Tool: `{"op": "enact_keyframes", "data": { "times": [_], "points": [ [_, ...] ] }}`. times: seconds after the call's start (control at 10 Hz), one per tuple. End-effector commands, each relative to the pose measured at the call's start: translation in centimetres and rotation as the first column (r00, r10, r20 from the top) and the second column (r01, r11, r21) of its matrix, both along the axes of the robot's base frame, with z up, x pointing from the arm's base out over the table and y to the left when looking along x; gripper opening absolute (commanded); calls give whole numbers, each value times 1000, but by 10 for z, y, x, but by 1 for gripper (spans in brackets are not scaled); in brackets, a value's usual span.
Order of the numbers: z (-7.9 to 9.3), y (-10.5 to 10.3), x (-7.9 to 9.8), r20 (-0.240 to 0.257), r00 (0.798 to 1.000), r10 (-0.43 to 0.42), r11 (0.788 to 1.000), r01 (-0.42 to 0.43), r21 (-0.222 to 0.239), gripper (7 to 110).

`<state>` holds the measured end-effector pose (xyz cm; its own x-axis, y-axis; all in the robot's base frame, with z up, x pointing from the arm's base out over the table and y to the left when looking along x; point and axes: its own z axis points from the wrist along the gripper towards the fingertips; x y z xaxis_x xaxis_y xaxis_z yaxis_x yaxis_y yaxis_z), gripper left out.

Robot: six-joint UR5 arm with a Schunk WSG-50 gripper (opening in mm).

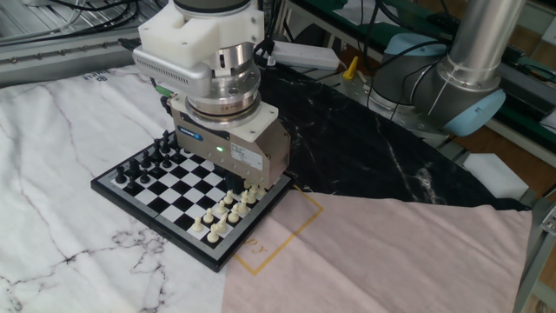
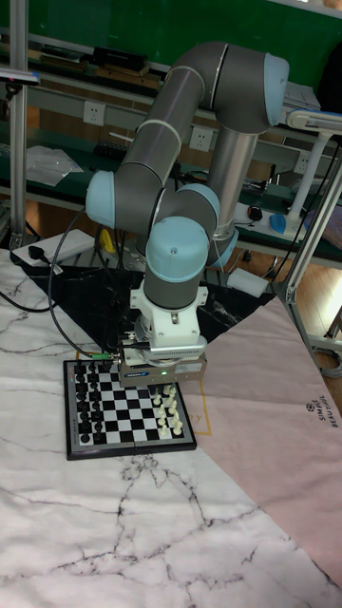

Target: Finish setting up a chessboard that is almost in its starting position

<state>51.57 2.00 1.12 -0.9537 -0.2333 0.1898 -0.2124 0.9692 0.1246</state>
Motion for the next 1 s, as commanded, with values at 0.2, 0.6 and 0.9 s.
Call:
{"op": "enact_keyframes", "data": {
  "times": [0.2,0.6,0.9],
  "points": [
    [0,2,2,3,1000,11,1000,-11,15,22],
    [2,-6,-1,-6,1000,19,1000,-19,0,22],
    [1,-11,-5,-25,999,26,1000,-26,-12,22]
  ]
}}
